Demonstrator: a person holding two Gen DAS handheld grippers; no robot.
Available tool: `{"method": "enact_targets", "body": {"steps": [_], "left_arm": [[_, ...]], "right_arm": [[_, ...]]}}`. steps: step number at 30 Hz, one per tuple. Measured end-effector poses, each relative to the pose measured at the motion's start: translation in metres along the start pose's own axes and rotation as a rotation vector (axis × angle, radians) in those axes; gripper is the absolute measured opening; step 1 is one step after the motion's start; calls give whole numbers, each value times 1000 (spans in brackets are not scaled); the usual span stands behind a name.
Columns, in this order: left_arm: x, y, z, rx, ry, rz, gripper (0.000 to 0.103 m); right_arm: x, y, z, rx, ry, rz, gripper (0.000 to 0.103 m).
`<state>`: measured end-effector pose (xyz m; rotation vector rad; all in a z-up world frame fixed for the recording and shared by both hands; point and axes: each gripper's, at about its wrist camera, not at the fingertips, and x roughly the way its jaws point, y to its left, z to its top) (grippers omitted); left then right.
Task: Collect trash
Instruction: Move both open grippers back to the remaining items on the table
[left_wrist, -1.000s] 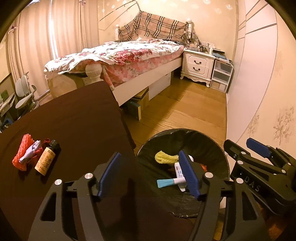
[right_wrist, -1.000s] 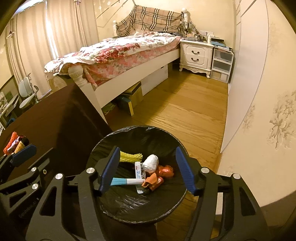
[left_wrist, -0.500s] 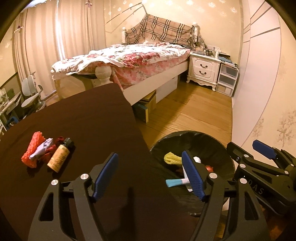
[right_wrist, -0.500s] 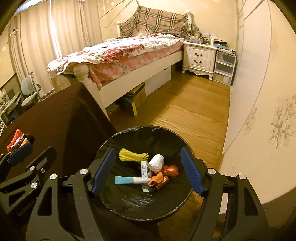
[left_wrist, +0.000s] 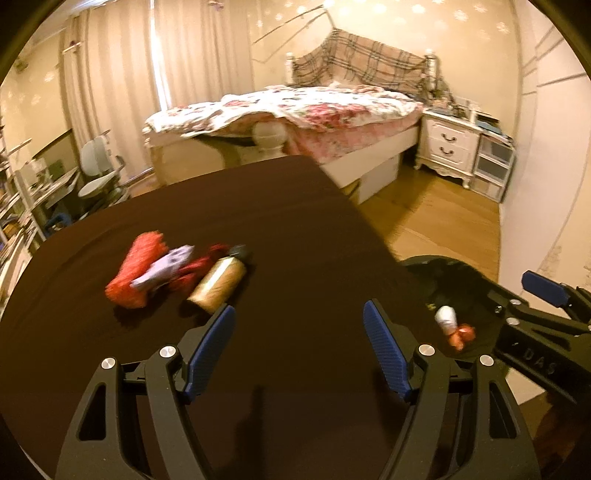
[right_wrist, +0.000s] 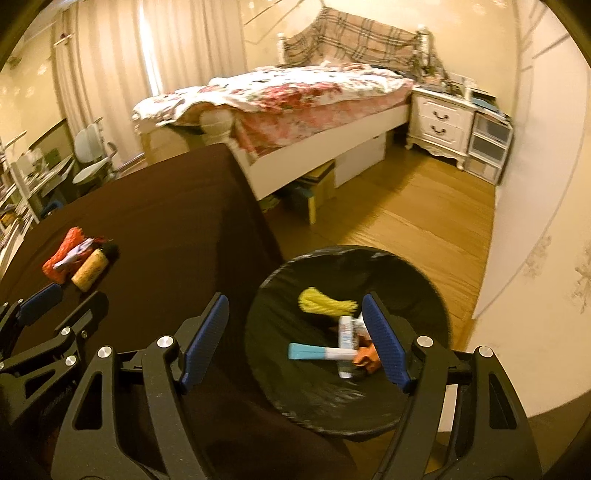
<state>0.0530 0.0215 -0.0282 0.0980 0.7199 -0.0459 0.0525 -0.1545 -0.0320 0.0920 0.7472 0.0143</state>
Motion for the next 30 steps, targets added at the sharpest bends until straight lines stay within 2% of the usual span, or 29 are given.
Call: {"method": "enact_targets", "body": {"steps": [18, 23, 30], "left_arm": [[-6, 118, -27, -167, 49, 175, 72], [-10, 141, -30, -198, 49, 213, 73], [-10, 162, -34, -238, 59, 232, 73]], "right_arm": [[20, 100, 13, -133, 56, 156, 73], [31, 125, 19, -135, 77, 199, 73], [45, 155, 28, -142, 89, 212, 73]]}}
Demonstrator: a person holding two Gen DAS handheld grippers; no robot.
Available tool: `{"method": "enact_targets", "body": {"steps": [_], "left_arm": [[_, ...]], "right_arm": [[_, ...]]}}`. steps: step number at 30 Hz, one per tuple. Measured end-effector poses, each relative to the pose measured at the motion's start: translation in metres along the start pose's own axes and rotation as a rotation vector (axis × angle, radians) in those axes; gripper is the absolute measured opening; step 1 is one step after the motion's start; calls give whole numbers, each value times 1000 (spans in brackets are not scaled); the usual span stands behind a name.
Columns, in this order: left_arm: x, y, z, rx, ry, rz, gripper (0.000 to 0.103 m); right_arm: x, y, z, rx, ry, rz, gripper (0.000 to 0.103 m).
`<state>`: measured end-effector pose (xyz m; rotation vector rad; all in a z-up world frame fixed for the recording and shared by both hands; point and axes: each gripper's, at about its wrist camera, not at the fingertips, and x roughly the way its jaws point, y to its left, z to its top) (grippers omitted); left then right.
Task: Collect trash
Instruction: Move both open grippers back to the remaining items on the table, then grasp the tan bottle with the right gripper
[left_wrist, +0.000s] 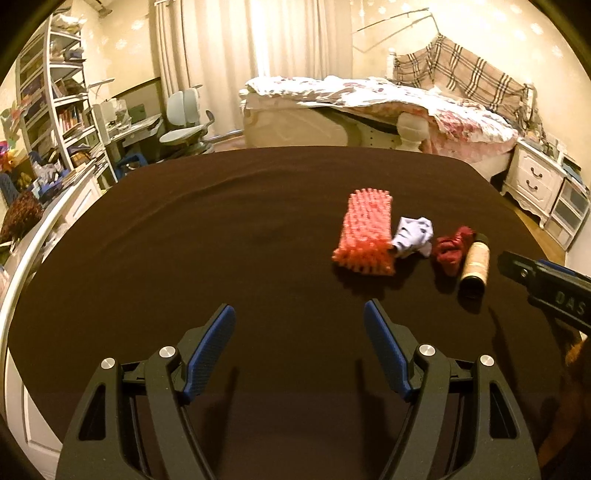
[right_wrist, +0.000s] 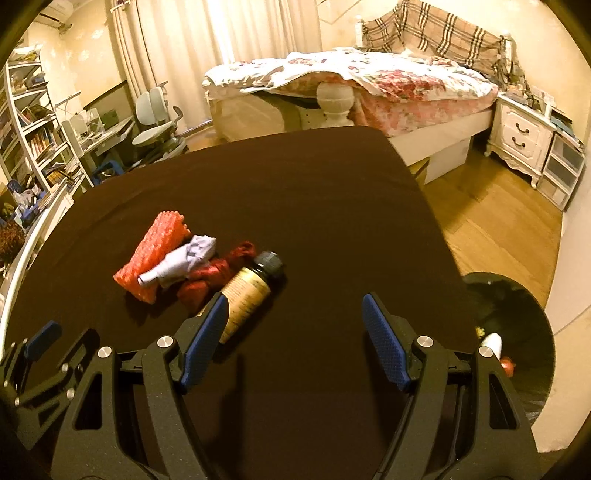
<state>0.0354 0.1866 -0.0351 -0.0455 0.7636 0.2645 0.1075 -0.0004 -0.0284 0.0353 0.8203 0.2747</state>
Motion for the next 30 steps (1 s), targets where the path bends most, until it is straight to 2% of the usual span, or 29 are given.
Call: {"method": "enact_targets", "body": {"steps": [10, 14, 20, 26, 28, 30], "left_arm": [[3, 5, -1, -19, 8, -19, 73], [6, 7, 0, -30, 14, -22, 73], [7, 10, 0, -37, 17, -28, 73], [11, 12, 3, -51, 26, -31, 73], [12, 12, 4, -48, 23, -27, 73], [14, 12, 6, -49, 24, -25, 73]], "right_arm": [[12, 15, 5, -32, 16, -30, 74], [12, 12, 3, 4, 25, -17, 74], [16, 18, -1, -49, 35, -43, 74], [16, 18, -1, -65, 45, -40, 58], [18, 20, -1, -76, 51, -38, 44], [22, 22, 0, -87, 61, -33, 37]]}}
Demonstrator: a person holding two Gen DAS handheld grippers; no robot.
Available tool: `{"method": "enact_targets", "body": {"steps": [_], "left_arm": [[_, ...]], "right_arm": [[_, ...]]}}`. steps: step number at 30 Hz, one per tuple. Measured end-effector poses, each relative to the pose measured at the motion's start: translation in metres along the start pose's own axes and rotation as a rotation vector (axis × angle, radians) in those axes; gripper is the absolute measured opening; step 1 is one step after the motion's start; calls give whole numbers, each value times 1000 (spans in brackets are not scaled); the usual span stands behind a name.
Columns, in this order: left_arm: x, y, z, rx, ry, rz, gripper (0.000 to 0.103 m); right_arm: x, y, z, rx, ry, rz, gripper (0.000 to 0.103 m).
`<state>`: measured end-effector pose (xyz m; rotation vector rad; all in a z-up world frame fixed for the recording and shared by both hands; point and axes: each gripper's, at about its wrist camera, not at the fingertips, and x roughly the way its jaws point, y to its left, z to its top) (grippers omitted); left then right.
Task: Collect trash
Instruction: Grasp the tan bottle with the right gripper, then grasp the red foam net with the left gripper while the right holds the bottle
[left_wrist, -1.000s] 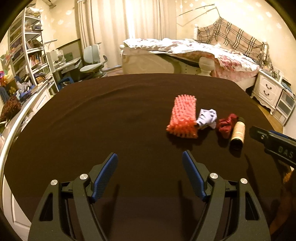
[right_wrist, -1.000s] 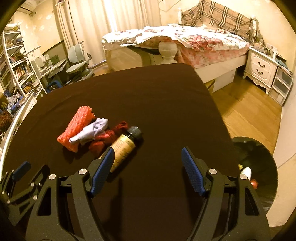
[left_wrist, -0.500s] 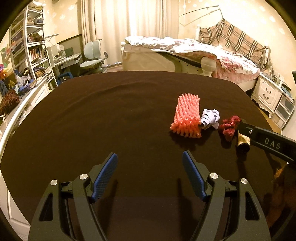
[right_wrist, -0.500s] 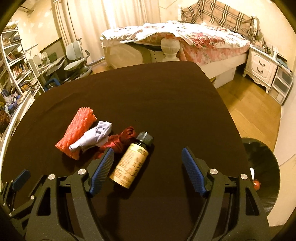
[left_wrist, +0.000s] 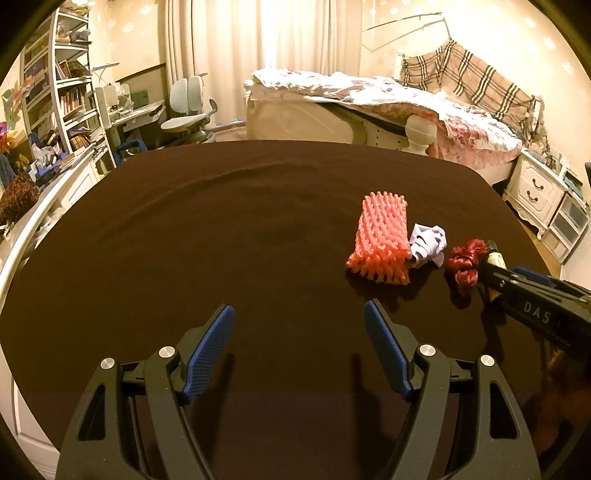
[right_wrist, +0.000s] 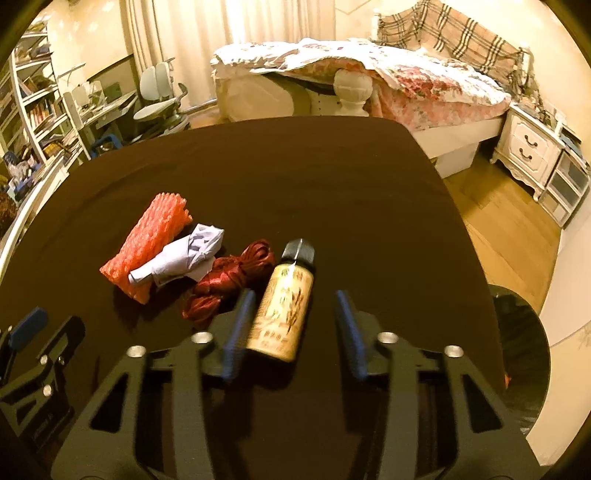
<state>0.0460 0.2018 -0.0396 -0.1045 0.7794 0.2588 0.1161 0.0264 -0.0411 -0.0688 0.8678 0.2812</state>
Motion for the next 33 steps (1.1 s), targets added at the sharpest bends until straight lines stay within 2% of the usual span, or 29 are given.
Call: {"method": "enact_targets", "body": {"steps": [3, 10, 24, 33], "left_arm": [[1, 1, 1, -4, 2, -5, 73], [9, 3, 8, -19, 17, -28, 73], [15, 0, 30, -39, -1, -78, 73], [30, -20, 48, 14, 6, -117, 74]], "right_arm": [[1, 3, -1, -13, 3, 12, 24], [-1, -5, 1, -14, 2, 17, 24], [3, -13, 8, -7, 0, 10, 24], [3, -14, 9, -8, 0, 10, 24]]}}
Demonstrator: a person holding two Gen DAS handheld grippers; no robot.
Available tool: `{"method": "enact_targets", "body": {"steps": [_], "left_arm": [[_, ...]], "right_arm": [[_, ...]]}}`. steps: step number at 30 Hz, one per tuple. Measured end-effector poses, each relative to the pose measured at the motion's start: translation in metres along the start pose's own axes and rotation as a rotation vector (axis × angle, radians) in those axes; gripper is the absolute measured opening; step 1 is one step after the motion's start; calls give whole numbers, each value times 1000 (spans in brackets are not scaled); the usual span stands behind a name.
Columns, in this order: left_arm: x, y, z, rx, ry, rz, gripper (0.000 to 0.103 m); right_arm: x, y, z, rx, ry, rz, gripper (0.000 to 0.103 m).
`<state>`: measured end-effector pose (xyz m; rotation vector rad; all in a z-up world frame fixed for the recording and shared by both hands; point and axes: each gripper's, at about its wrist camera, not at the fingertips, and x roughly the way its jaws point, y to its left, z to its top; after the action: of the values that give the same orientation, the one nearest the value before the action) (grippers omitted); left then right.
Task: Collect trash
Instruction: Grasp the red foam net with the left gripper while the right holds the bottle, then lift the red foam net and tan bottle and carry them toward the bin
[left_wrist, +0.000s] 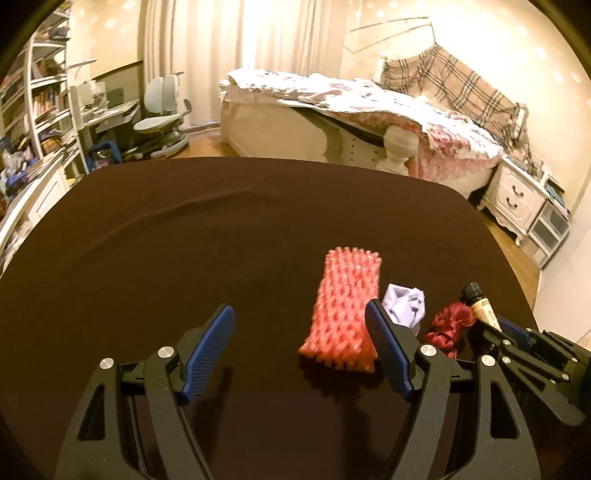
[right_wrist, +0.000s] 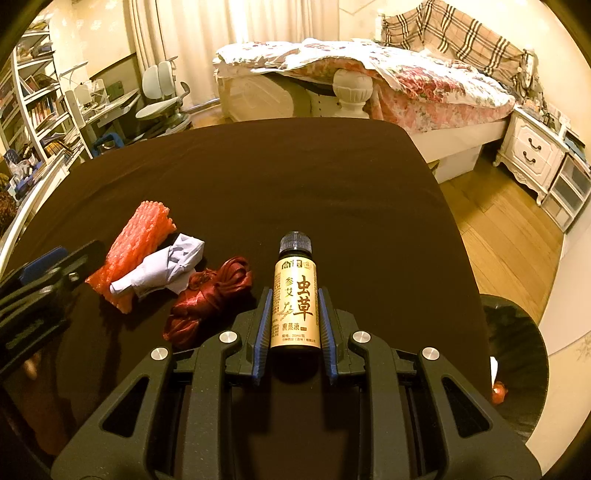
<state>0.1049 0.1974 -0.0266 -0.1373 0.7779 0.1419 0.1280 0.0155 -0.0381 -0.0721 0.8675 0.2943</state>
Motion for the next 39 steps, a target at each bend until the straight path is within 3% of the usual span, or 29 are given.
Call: {"method": "enact_targets", "body": {"steps": [9, 14, 22, 39], "left_arm": [[24, -4, 3, 20, 87, -71, 73], [20, -5, -3, 41, 85, -134, 46], [9, -10, -7, 67, 59, -155, 29], [-32, 15, -22, -25, -4, -83, 26]], "right_arm": [[0, 0, 0, 0, 0, 0, 24], [2, -3, 3, 6, -1, 6, 24], [2, -5, 3, 12, -4, 14, 24], [-21, -6, -22, 21, -31, 30, 24]]}}
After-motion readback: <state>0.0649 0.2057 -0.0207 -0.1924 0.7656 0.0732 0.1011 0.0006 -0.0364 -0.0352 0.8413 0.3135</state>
